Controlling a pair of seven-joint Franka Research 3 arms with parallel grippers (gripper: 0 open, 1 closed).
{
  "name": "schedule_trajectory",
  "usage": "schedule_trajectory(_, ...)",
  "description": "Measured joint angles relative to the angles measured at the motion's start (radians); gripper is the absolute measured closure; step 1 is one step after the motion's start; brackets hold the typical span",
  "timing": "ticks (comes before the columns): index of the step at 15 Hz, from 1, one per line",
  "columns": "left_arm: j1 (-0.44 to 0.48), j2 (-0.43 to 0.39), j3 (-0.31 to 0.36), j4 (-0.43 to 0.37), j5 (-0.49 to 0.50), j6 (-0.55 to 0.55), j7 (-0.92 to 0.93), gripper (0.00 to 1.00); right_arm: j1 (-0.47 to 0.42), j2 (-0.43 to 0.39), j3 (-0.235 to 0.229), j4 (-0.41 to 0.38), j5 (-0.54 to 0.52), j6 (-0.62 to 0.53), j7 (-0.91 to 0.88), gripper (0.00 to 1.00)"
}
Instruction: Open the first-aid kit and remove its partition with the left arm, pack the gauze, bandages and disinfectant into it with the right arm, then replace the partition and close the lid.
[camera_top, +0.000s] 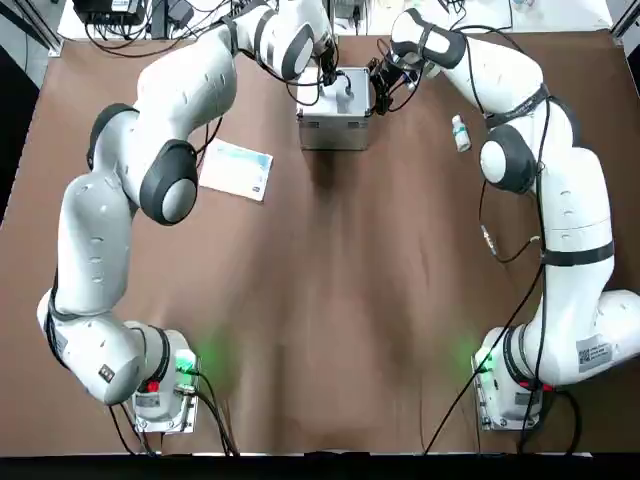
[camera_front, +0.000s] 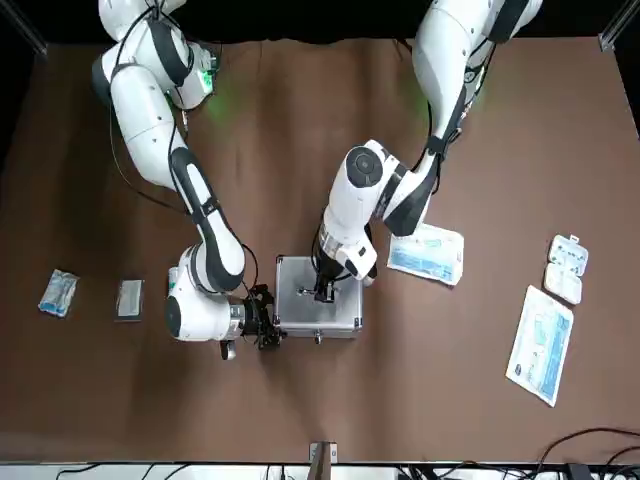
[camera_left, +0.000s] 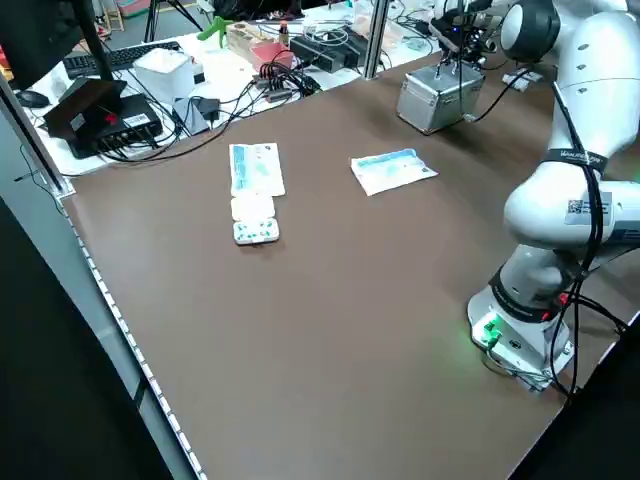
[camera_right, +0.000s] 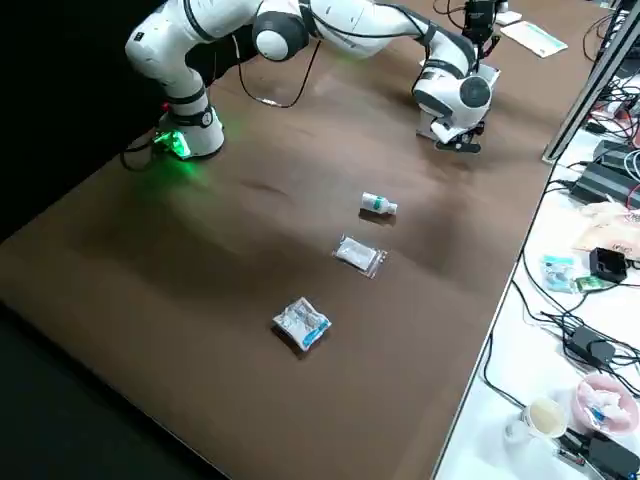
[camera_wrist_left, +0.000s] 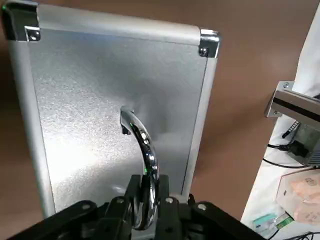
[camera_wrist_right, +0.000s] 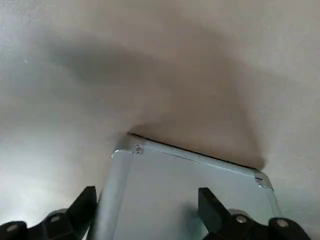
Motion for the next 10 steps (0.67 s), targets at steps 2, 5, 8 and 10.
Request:
schedule_trajectory(2, 0.000, 0.000, 0.000, 0.002, 0.000, -0.004, 0.001, 0.82, 0.000, 0.000, 0.000, 0.000, 0.000, -0.001, 0.000, 0.10)
schedule_trajectory(5, -0.002, -0.002, -0.001, 0.011, 0.000, -0.031, 0.000, 0.82, 0.000, 0.000, 0.000, 0.001, 0.001, -0.002, 0.000, 0.10)
schedule_trajectory(8, -0.003, -0.011, -0.006, 0.024, 0.000, -0.082, -0.001, 0.83, -0.001, 0.002, 0.000, 0.004, 0.001, -0.008, 0.001, 0.10)
schedule_trajectory(10, -0.005, -0.027, -0.009, 0.027, 0.000, -0.117, -0.001, 0.83, -0.002, 0.004, 0.000, 0.008, 0.003, -0.012, 0.001, 0.10)
